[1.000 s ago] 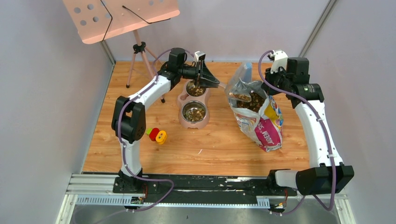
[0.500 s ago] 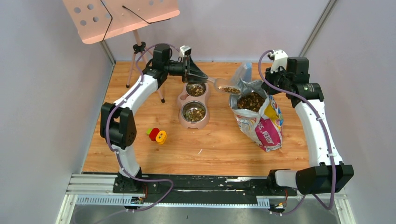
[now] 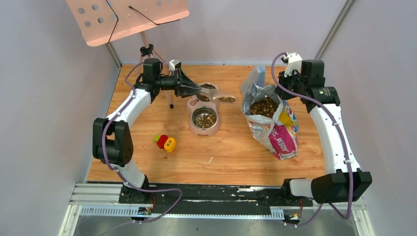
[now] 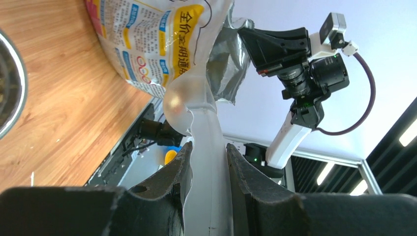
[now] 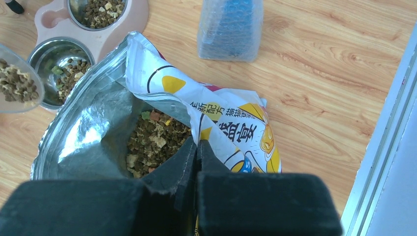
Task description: Serve the pet food
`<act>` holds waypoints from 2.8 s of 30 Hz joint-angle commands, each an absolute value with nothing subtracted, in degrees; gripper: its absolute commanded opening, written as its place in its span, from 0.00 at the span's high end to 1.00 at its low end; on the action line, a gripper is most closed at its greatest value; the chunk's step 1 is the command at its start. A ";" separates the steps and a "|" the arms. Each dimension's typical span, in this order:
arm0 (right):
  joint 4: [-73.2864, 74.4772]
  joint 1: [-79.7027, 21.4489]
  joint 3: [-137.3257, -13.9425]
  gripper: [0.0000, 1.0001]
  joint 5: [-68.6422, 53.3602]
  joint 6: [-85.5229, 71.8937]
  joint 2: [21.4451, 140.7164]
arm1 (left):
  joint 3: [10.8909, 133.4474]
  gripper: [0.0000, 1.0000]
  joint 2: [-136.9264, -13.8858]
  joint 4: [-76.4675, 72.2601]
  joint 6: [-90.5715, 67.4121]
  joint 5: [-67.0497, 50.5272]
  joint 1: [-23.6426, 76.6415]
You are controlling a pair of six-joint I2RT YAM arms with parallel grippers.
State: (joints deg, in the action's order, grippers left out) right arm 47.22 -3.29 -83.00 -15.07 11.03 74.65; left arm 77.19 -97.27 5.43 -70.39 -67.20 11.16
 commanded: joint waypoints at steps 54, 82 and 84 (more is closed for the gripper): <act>41.40 -3.09 -80.55 1.00 -14.68 13.10 70.75 | 60.38 1.00 -84.49 25.68 -28.92 -48.82 -7.50; 40.87 -3.12 -79.53 1.00 -14.69 13.01 70.22 | 66.74 1.00 -83.06 34.41 -15.94 -43.59 -0.55; 40.87 -3.13 -79.54 1.00 -14.75 13.01 70.15 | 66.98 1.00 -83.13 34.60 -15.47 -43.36 1.38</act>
State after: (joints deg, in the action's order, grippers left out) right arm 43.90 -3.29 -79.55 -14.90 12.12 71.57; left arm 64.62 -85.08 33.56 -18.87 -44.86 -0.62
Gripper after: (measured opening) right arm 0.017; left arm 0.346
